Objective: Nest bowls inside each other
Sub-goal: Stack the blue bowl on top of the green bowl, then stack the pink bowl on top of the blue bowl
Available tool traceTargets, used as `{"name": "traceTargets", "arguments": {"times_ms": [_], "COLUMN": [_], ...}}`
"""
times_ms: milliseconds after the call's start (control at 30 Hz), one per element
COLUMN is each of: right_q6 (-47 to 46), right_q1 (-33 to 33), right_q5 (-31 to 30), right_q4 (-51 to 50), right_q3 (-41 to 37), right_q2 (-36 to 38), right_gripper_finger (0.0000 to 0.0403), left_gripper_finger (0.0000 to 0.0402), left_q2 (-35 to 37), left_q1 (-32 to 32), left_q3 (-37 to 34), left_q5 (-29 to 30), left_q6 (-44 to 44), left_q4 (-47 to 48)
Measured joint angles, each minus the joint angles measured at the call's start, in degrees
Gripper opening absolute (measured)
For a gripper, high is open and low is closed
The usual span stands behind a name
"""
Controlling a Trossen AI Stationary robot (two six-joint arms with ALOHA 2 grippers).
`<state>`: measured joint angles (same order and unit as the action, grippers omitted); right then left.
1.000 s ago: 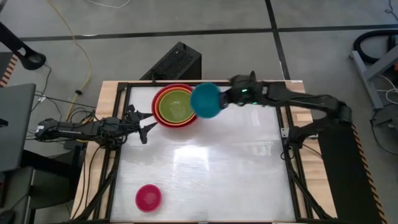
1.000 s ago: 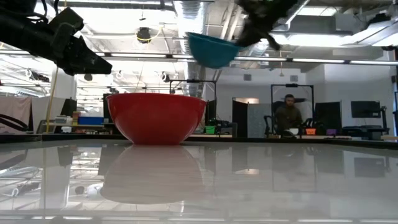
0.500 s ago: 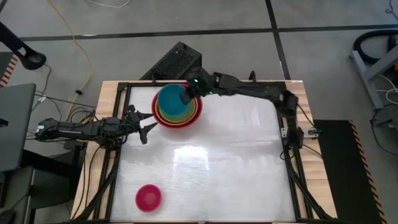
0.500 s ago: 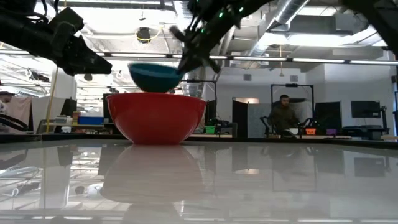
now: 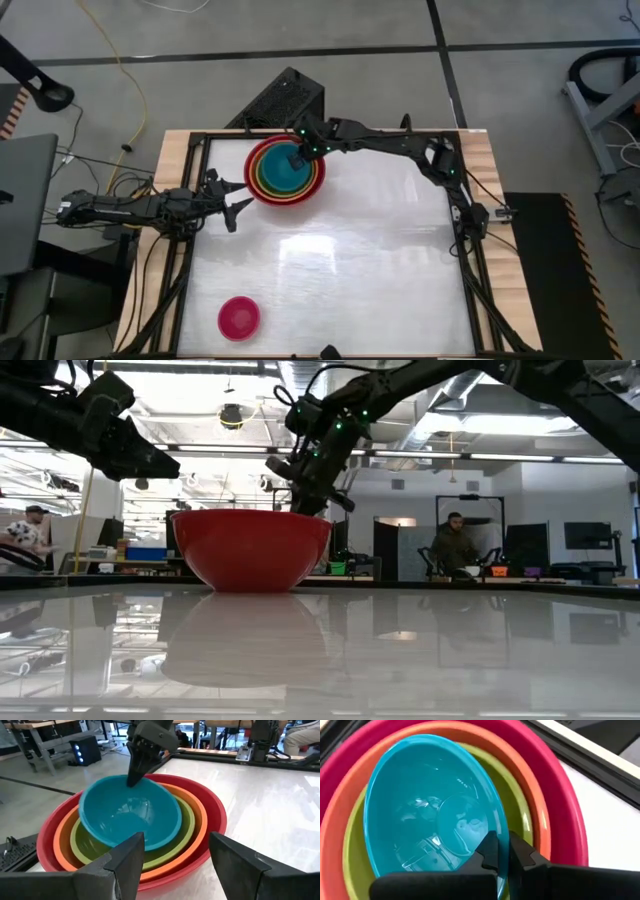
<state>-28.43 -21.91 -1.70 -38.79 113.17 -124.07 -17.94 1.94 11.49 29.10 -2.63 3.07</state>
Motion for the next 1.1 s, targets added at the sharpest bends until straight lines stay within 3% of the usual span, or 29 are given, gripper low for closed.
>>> {"name": "traceTargets", "arguments": {"times_ms": [533,933,1100], "right_q6": [0.0,5.4,6.5], "right_q1": [1.3,1.6,1.1], "right_q5": [-2.9,-2.9,-2.9], "right_q4": [-0.6,-0.1,0.1], "right_q3": [-0.3,-0.3,-0.4], "right_q2": [0.0,0.4,4.1], "right_gripper_finger": [0.0020,0.0205,0.0236], "left_gripper_finger": [0.0213,0.0213,0.0213], "left_q2": [0.0,0.0,0.0], "left_q1": [0.0,0.0,0.0], "left_q3": [0.0,0.0,0.0], "left_q5": [0.0,0.0,0.0], "left_q6": [-0.1,-0.2,-0.2], "left_q4": [0.0,0.0,0.0]}}
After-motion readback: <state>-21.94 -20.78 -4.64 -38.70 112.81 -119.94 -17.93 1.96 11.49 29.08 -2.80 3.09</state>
